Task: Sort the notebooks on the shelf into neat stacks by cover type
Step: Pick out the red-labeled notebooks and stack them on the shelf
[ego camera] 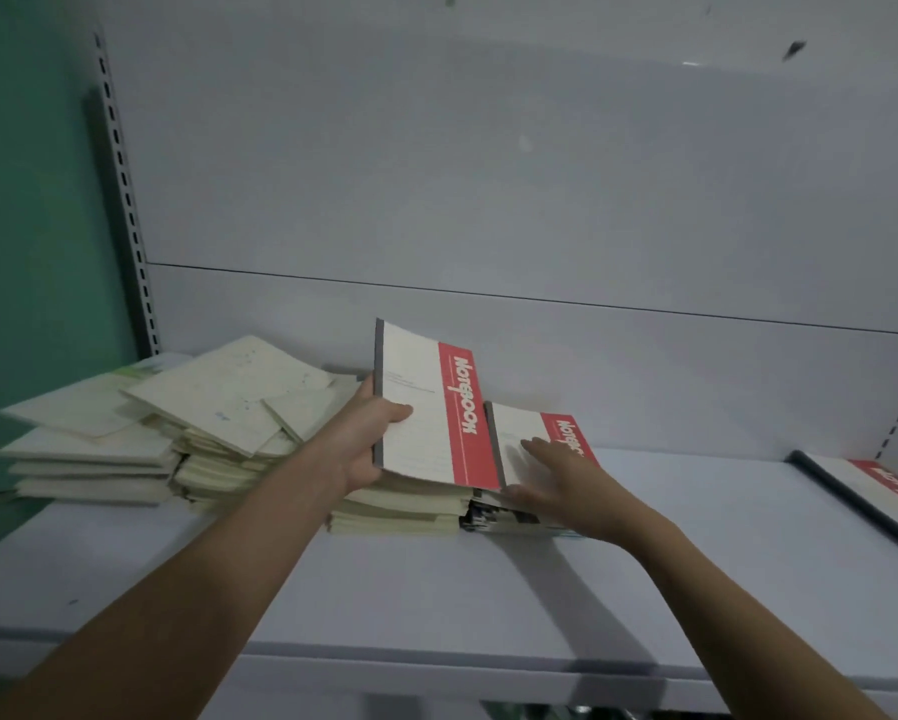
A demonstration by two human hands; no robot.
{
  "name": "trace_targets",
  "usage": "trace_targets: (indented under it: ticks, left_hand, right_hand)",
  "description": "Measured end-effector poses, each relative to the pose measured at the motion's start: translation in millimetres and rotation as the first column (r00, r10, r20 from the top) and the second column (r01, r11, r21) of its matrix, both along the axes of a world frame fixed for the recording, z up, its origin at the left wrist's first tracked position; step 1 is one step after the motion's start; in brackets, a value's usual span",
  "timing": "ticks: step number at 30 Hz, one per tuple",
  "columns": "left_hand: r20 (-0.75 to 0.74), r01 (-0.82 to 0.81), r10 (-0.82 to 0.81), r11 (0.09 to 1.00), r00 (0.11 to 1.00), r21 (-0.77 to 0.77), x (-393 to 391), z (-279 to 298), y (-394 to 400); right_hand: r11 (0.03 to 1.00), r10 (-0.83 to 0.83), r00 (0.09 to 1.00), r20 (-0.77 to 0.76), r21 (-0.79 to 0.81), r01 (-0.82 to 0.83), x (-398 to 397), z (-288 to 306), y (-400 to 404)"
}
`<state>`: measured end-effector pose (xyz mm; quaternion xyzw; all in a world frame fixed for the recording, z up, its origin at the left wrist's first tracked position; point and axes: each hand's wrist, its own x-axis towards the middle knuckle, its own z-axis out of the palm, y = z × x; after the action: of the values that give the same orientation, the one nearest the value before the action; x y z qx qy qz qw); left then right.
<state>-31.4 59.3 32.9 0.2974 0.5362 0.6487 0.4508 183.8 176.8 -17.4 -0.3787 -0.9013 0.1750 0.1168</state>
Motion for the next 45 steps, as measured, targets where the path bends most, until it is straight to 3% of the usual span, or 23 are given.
trace_targets:
  ticks: [4, 8, 11, 12, 14, 16, 18, 22, 27, 31, 33, 35, 37, 39, 42, 45]
  left_hand:
    - [0.007, -0.023, 0.023, 1.000, 1.000, 0.014, -1, 2, -7]
    - [0.023, -0.053, 0.053, 0.999, 0.998, 0.005, -7, -4, -12]
    - [0.045, -0.070, 0.070, 0.998, 0.997, 0.002, -7, -5, -15]
    - [0.045, -0.075, 0.075, 0.997, 0.996, -0.003, -8, -5, -15]
    - [0.047, -0.080, 0.081, 0.997, 0.996, -0.012, -7, -6, -15]
    - [0.044, -0.082, 0.083, 0.996, 0.996, -0.023, -3, -8, -15]
    - [0.033, -0.078, 0.079, 0.996, 0.996, -0.037, 3, -12, -13]
    - [0.044, -0.047, 0.048, 0.998, 0.998, -0.029, 18, -15, -8]
    - [0.203, -0.036, 0.042, 0.999, 0.978, -0.032, 26, -16, -8]
    - [0.097, -0.116, 0.118, 0.993, 0.988, -0.026, 20, -24, -9]
    - [0.084, -0.138, 0.140, 0.990, 0.987, -0.028, 14, -24, -14]
    - [0.109, -0.146, 0.148, 0.989, 0.983, -0.026, 6, -20, -19]
    - [0.126, -0.161, 0.160, 0.987, 0.979, 0.000, -3, -14, -23]
    - [0.132, -0.174, 0.170, 0.984, 0.977, 0.024, -10, -9, -27]
    - [0.119, -0.172, 0.168, 0.985, 0.979, 0.024, -15, -9, -32]
    - [0.109, -0.157, 0.155, 0.987, 0.982, 0.015, -16, -14, -35]
  right_hand:
    - [0.998, 0.029, 0.992, 0.126, 0.046, -0.035, -1, -1, 7]
    - [0.957, 0.052, 0.956, 0.289, 0.260, -0.131, 3, -1, 11]
    - [0.957, 0.131, 0.940, 0.315, 0.206, -0.202, 8, 9, 10]
    - [0.969, 0.145, 0.959, 0.242, 0.163, -0.188, 11, 14, 8]
    - [0.994, 0.089, 0.994, -0.061, 0.064, -0.086, 17, 19, 4]
    - [0.996, -0.010, 0.939, -0.343, 0.083, 0.041, 14, 19, 0]
    - [0.987, -0.017, 0.874, -0.486, 0.134, 0.093, 6, 16, -8]
    - [0.977, 0.096, 0.860, -0.502, 0.213, 0.015, -14, 18, -44]
    - [0.944, 0.255, 0.909, -0.329, 0.290, -0.160, -31, 10, -67]
    - [0.924, 0.377, 0.905, -0.196, 0.150, -0.352, -37, -1, -70]
    - [0.951, 0.310, 0.901, -0.304, 0.078, -0.300, -31, -1, -66]
    - [0.988, 0.154, 0.869, -0.471, 0.062, -0.142, -22, -1, -61]
    - [0.999, -0.001, 0.844, -0.536, 0.033, 0.022, -14, -4, -53]
    - [0.996, -0.070, 0.922, -0.382, 0.027, 0.087, -8, -10, -44]
    - [0.990, -0.029, 1.000, -0.007, 0.137, 0.029, -4, -17, -38]
    - [0.959, -0.051, 0.998, 0.036, 0.279, 0.039, -3, -20, -37]
